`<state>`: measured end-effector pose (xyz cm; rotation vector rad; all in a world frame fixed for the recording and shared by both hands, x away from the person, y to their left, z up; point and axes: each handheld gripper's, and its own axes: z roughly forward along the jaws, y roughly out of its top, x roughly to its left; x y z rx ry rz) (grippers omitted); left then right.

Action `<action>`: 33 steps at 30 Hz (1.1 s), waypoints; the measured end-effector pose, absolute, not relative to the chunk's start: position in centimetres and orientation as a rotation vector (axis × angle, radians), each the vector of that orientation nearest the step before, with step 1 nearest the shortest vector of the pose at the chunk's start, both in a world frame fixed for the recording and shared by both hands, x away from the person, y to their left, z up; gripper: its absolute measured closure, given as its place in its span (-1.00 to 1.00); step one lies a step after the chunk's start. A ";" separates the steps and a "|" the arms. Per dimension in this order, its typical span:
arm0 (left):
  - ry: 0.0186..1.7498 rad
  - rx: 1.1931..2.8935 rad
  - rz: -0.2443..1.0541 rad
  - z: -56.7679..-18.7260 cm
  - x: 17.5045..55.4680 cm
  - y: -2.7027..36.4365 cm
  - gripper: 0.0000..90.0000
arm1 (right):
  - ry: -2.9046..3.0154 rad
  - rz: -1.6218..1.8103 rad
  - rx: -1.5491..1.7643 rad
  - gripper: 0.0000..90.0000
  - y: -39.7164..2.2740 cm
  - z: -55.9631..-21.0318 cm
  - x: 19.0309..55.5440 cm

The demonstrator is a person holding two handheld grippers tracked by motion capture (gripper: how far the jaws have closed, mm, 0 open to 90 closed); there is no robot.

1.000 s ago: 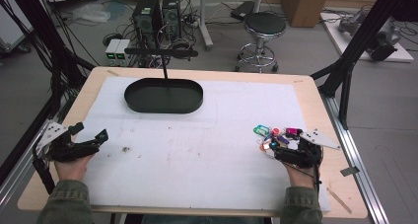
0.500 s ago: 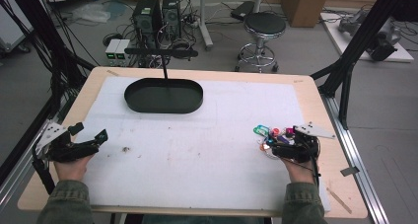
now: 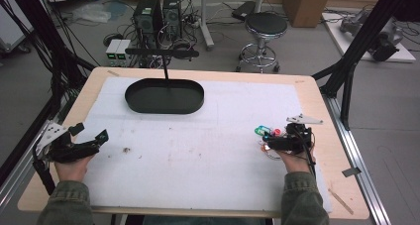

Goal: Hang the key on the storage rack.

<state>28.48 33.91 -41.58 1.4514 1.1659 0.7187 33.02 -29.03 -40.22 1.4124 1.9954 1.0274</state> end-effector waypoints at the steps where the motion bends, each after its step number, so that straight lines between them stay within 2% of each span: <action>1: 1.166 1.451 0.719 -41.6 28.5 33.9 -0.96 | 1.997 1.018 1.421 -0.98 -29.0 -40.3 33.1; 14: 1.166 1.456 0.723 -41.6 28.5 33.9 -0.96 | 2.084 0.859 1.483 -0.98 -28.9 -41.8 35.0; 17: 1.167 1.457 0.722 -41.6 28.5 33.9 -0.96 | 2.115 0.824 1.504 -0.89 -28.9 -41.9 35.3; 18: 1.166 1.455 0.723 -41.6 28.5 33.9 -0.96 | 2.125 0.813 1.513 -0.81 -28.8 -41.9 35.3; 20: 1.166 1.455 0.722 -41.6 28.5 33.9 -0.96 | 2.177 0.821 1.508 -0.47 -28.9 -42.0 35.3; 22: 1.166 1.456 0.722 -41.6 28.5 33.9 -0.96 | 2.214 0.792 1.510 -0.33 -29.0 -42.3 35.4; 25: 1.165 1.458 0.721 -41.6 28.5 33.9 -0.96 | 2.208 0.787 1.523 0.06 -29.0 -42.2 35.4; 26: 1.165 1.458 0.721 -41.6 28.5 33.9 -0.96 | 2.208 0.787 1.523 0.06 -29.0 -42.2 35.4; 27: 1.166 1.458 0.721 -41.6 28.5 33.9 -0.96 | 2.218 0.766 1.527 0.39 -29.0 -42.3 35.4; 29: 1.165 1.457 0.721 -41.6 28.5 33.9 -0.96 | 2.221 0.751 1.515 0.65 -29.0 -42.4 35.4; 31: 1.165 1.457 0.720 -41.6 28.5 33.9 -0.96 | 2.224 0.758 1.512 0.71 -29.0 -42.4 35.4; 33: 1.165 1.457 0.720 -41.6 28.5 33.9 -0.96 | 2.228 0.750 1.488 0.88 -28.7 -42.3 35.3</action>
